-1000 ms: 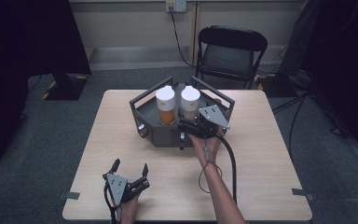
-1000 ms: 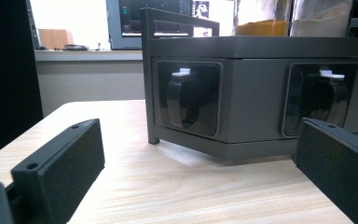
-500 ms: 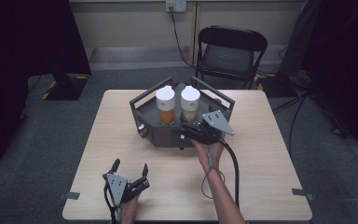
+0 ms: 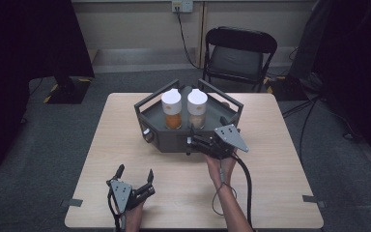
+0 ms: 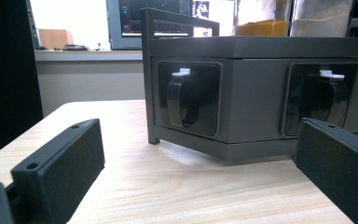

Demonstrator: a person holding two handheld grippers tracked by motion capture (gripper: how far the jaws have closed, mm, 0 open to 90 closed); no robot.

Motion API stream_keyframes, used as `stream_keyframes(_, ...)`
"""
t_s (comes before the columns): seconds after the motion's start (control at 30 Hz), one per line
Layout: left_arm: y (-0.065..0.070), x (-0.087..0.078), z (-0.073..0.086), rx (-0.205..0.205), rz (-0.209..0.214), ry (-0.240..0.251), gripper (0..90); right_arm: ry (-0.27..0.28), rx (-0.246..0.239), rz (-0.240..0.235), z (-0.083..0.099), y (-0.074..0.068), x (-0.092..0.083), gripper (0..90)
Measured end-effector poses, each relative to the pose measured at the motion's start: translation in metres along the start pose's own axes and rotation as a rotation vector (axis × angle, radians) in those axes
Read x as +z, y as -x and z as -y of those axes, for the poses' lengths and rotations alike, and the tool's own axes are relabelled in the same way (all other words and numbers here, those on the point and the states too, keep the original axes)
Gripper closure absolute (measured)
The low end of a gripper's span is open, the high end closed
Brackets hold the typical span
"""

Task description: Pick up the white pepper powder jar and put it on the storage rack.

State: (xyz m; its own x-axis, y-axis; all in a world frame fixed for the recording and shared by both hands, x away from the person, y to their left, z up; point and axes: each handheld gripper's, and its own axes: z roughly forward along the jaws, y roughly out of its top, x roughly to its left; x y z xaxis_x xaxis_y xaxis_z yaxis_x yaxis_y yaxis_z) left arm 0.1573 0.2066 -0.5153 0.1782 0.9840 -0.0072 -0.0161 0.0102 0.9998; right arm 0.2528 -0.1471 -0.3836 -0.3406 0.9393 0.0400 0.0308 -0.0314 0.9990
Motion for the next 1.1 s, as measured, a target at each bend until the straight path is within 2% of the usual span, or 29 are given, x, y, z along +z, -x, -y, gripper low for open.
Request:
stream_keyframes(0.3, 0.000, 0.000, 0.000, 0.000, 0.000, 0.001, 1.0, 0.010, 0.004, 0.016, 0.005, 0.002, -0.014, 0.0)
stream_keyframes(0.43, 0.000, 0.000, 0.000, 0.000, 0.000, 0.001, 1.3, 0.014, -0.013, 0.032, 0.007, -0.001, -0.022, 0.0)
stream_keyframes(0.63, 0.000, 0.000, 0.000, 0.000, 0.000, 0.001, 1.3, 0.018, -0.008, 0.031, 0.013, 0.000, -0.032, 0.0)
stream_keyframes(0.73, 0.000, 0.000, 0.000, 0.000, 0.000, 0.001, 1.2, -0.002, -0.006, 0.030, 0.013, -0.001, -0.037, 0.0)
stream_keyframes(0.9, 0.000, 0.000, 0.000, 0.000, 0.000, 0.001, 1.3, 0.010, 0.007, 0.029, 0.020, -0.001, -0.048, 0.0)
stream_keyframes(1.1, 0.000, 0.000, 0.000, 0.000, 0.000, 0.001, 1.2, 0.010, -0.026, 0.041, 0.024, -0.004, -0.055, 0.0)
